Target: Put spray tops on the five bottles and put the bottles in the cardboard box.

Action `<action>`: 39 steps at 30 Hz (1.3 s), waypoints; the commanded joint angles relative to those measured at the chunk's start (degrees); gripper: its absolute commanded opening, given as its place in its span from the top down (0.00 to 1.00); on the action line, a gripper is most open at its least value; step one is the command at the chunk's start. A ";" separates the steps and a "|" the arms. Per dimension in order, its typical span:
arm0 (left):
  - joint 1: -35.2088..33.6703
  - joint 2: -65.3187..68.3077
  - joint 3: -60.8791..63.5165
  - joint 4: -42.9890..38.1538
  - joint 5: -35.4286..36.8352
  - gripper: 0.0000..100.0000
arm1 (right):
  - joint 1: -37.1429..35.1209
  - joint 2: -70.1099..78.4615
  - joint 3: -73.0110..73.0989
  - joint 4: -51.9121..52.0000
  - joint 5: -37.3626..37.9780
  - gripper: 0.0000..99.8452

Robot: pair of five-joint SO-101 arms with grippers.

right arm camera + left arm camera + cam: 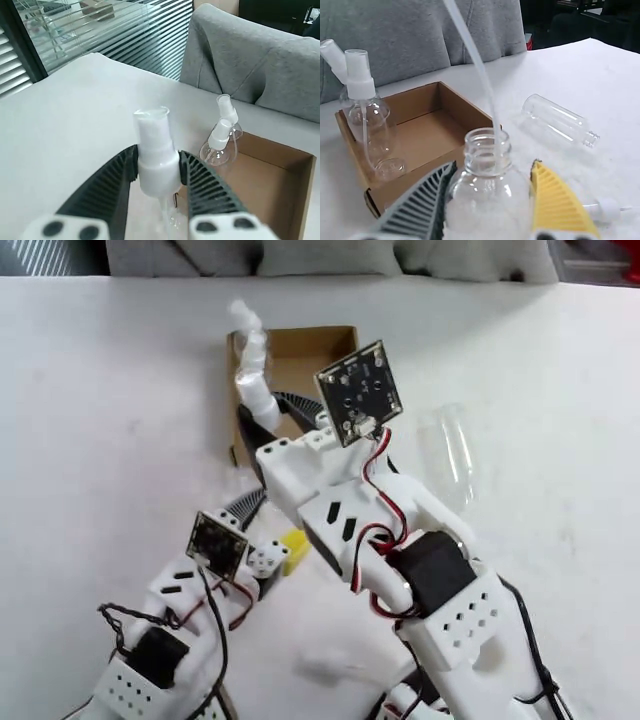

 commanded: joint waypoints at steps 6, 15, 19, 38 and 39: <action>-0.57 -0.92 -0.18 -0.26 -0.44 0.92 | 0.04 -8.40 8.88 -2.68 0.00 0.98; -0.66 -0.92 -0.18 -0.26 -0.44 0.92 | 0.04 -15.96 22.33 -7.34 -5.80 0.98; -0.66 -0.92 -0.18 -0.26 -0.44 0.92 | 0.13 -18.68 25.32 -7.34 -6.42 0.98; -0.66 -0.92 -0.18 -0.35 -0.44 0.92 | -1.54 -34.24 40.97 -10.07 -12.40 0.98; -0.66 -0.92 -0.18 -0.35 -0.44 0.92 | -2.15 -34.59 41.32 -9.89 -12.40 0.98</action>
